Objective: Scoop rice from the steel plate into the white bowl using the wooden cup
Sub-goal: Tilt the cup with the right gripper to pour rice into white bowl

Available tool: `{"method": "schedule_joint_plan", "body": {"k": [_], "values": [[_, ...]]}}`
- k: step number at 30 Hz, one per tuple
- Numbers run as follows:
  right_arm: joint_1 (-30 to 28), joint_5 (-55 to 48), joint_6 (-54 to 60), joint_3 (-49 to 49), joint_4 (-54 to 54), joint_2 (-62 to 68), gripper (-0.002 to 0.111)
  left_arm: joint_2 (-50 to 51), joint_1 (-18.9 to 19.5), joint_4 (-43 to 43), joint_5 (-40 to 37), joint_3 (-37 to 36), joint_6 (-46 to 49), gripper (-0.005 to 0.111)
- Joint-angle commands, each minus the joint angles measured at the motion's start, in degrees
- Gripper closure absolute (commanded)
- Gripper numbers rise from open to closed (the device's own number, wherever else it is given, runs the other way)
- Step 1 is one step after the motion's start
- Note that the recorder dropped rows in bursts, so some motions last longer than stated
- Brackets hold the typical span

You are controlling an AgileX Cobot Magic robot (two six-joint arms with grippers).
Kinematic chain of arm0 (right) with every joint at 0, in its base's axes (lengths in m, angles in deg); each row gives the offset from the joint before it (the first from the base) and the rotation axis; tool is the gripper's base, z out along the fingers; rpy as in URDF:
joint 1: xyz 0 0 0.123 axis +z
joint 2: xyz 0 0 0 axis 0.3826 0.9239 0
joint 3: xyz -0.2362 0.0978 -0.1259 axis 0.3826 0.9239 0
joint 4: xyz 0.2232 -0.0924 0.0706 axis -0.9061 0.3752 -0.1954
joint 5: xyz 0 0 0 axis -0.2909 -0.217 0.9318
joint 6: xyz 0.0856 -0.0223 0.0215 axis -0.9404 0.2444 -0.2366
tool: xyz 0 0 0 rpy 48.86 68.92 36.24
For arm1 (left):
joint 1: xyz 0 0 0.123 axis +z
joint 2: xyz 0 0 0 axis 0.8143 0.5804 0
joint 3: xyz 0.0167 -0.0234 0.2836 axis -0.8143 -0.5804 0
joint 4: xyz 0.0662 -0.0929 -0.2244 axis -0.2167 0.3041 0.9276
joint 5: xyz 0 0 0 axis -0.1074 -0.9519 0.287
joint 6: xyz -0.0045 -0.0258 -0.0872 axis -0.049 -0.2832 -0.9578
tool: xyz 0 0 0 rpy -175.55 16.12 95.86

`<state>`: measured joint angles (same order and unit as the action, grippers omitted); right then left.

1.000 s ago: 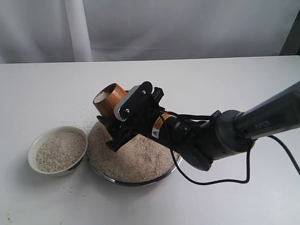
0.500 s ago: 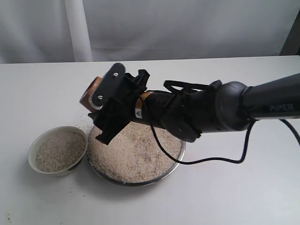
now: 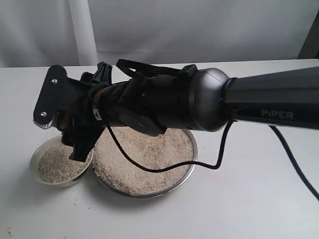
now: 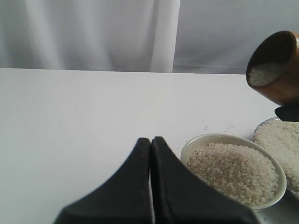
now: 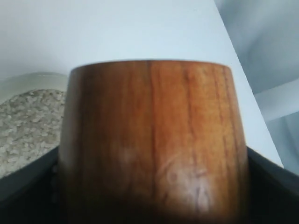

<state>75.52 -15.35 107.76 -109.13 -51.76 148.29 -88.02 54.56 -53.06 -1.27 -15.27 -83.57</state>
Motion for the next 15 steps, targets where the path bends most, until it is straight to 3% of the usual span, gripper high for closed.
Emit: {"method": "schedule_joint_plan", "body": {"k": [1,9,15], "values": [[1.5,-3.4,2.2,-2.9,0.3,0.7,0.108,0.0,-0.3,0.3,0.4,0.3,-0.1,0.107],[3.0,-13.0,10.4,-9.1,2.1,6.2,0.108,0.0,-0.3,0.3,0.4,0.3,-0.1,0.107],[3.1,-13.6,14.8,-9.4,3.8,6.8,0.108,0.0,-0.3,0.3,0.4,0.3,-0.1,0.107]]}}
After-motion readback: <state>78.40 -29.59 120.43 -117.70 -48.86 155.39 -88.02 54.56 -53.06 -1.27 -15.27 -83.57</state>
